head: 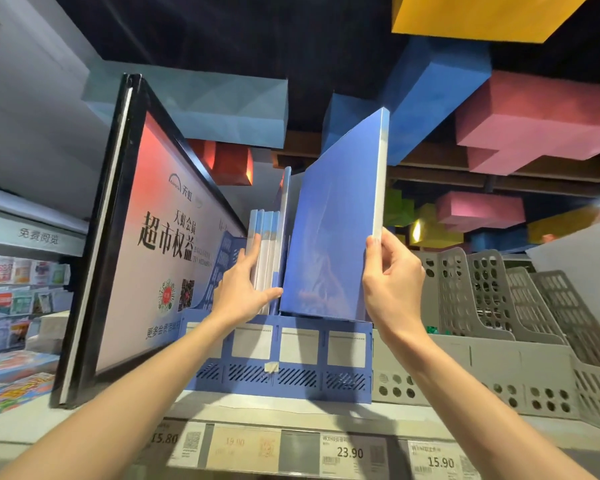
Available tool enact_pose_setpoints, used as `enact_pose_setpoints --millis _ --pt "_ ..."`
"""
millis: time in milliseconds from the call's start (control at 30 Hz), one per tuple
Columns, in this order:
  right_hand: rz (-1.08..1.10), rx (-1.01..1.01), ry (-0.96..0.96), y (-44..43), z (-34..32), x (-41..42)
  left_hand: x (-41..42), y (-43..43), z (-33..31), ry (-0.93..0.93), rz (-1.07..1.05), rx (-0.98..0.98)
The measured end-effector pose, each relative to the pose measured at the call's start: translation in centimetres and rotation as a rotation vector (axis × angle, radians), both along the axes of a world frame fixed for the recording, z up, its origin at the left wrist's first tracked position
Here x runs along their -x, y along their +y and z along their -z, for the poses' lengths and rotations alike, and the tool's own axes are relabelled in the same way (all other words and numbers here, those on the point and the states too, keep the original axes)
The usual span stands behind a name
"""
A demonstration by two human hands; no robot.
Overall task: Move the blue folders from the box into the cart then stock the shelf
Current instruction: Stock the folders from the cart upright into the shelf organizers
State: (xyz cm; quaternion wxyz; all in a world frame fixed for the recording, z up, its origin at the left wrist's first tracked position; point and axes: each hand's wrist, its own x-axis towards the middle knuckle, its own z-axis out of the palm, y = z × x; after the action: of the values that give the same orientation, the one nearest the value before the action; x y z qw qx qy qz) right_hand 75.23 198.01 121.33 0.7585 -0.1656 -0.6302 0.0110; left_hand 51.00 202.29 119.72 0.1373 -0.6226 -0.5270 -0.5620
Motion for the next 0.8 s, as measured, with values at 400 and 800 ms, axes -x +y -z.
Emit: enact_pose_setpoints --millis 400,800 --pt "-0.052 -0.079 -0.012 -3.4 0.2 -1.4 -0.6 -0.2 1.0 -0.085 0.011 0.032" --pt "-0.168 -0.203 0.051 -5.8 -3.0 1.0 -1.0 -10.2 -7.0 -0.200 0.208 -0.271"
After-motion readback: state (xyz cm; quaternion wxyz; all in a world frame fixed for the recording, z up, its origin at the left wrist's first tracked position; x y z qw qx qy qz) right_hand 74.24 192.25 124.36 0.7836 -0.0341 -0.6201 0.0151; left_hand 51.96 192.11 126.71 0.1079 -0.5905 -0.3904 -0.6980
